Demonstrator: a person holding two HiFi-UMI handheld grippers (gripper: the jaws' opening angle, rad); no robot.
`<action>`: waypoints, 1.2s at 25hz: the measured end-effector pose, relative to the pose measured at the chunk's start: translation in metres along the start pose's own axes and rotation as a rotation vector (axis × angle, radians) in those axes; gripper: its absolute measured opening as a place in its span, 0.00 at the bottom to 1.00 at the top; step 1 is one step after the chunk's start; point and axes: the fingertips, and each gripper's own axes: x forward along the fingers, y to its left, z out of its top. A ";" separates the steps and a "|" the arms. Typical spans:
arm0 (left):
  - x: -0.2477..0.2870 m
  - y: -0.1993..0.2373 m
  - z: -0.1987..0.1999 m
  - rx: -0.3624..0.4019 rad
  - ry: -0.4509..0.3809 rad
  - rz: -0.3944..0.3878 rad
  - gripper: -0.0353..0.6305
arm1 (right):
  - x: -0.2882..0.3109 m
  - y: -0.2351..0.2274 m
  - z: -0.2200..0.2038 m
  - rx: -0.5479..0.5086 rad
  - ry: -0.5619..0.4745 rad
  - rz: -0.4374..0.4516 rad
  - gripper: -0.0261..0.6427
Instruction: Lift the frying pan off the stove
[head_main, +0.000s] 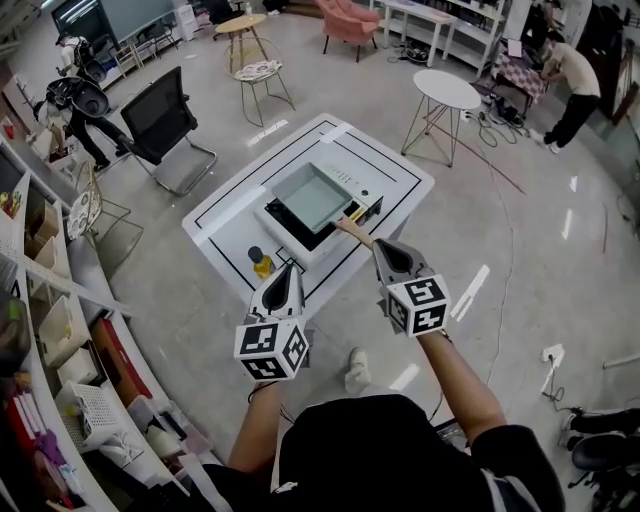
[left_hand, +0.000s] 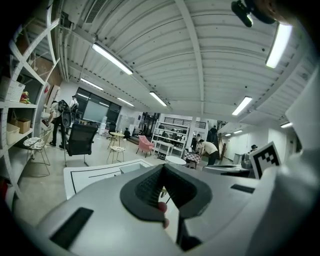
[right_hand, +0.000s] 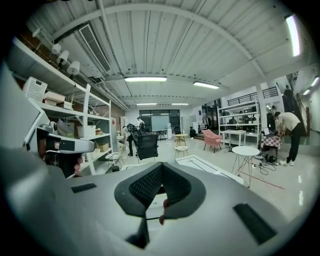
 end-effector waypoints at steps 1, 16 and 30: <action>0.007 0.001 0.000 -0.002 0.003 0.006 0.07 | 0.007 -0.005 -0.002 0.002 0.010 0.004 0.04; 0.087 0.009 -0.008 -0.031 0.040 0.064 0.07 | 0.088 -0.054 -0.030 -0.042 0.179 0.089 0.04; 0.114 0.035 -0.015 -0.054 0.053 0.135 0.07 | 0.146 -0.048 -0.085 -0.079 0.434 0.221 0.22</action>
